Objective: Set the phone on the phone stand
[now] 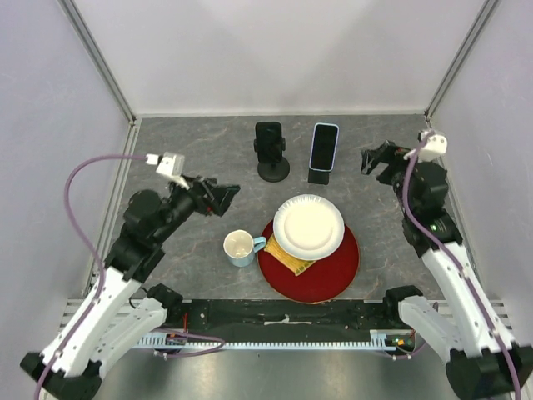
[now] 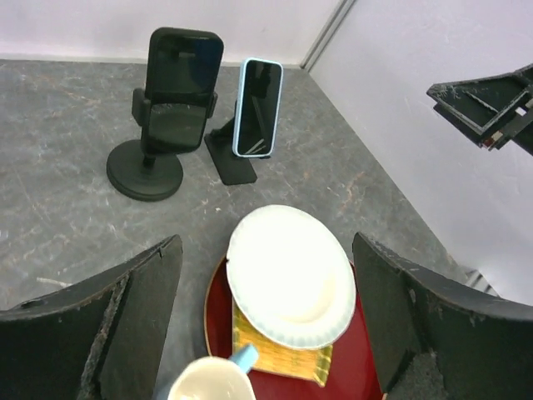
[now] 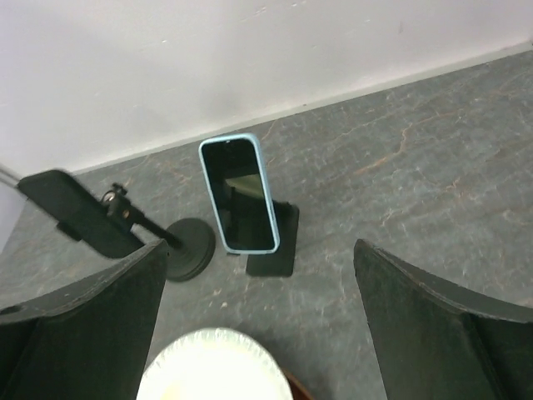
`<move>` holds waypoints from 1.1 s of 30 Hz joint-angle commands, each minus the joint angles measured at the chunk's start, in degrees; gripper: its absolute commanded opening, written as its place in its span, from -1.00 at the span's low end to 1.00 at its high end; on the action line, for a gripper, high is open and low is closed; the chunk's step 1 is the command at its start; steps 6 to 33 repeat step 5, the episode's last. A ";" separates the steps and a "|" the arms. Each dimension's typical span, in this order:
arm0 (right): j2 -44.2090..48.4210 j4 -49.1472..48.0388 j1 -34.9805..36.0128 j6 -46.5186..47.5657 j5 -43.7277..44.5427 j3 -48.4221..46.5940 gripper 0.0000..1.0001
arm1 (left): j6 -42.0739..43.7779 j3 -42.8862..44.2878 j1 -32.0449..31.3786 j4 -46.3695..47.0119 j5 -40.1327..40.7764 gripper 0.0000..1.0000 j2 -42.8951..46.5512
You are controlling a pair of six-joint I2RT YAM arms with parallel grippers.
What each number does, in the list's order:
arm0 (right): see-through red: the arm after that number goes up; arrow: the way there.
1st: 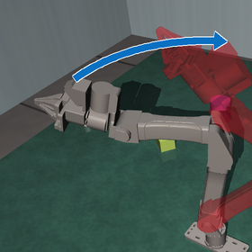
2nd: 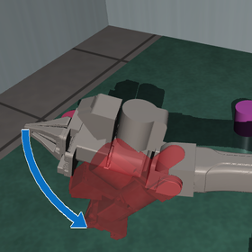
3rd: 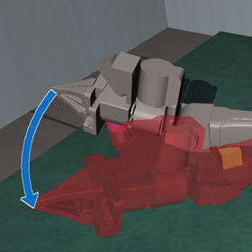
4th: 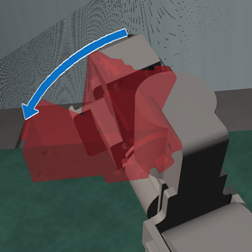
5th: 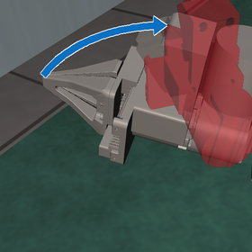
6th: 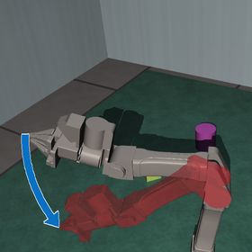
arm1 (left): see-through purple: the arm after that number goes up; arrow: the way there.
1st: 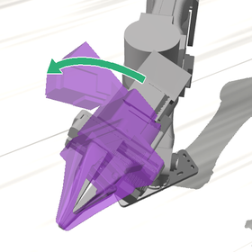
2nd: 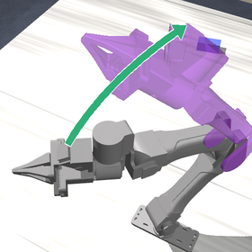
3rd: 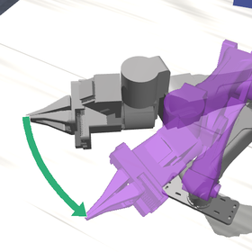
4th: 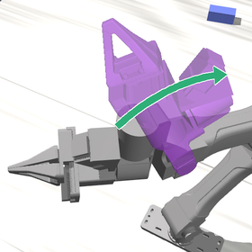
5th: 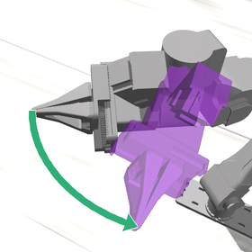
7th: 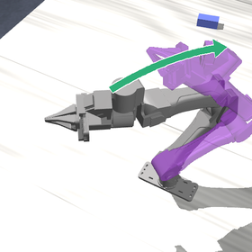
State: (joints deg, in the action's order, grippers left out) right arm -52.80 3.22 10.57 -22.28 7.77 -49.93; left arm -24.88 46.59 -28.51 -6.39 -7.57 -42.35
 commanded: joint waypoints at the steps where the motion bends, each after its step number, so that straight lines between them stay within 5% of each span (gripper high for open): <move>1: 12.41 9.59 1.38 -1.90 -0.73 3.17 0.96 | -4.82 -4.31 -0.05 -9.16 0.90 0.76 11.03; 5: 21.05 16.19 1.30 0.21 -1.70 2.30 0.96 | -5.96 -6.59 -0.05 -11.27 0.80 0.76 22.01; 33: 21.05 16.19 1.30 0.21 -1.70 2.30 0.96 | -5.96 -6.59 -0.05 -11.27 0.80 0.76 22.01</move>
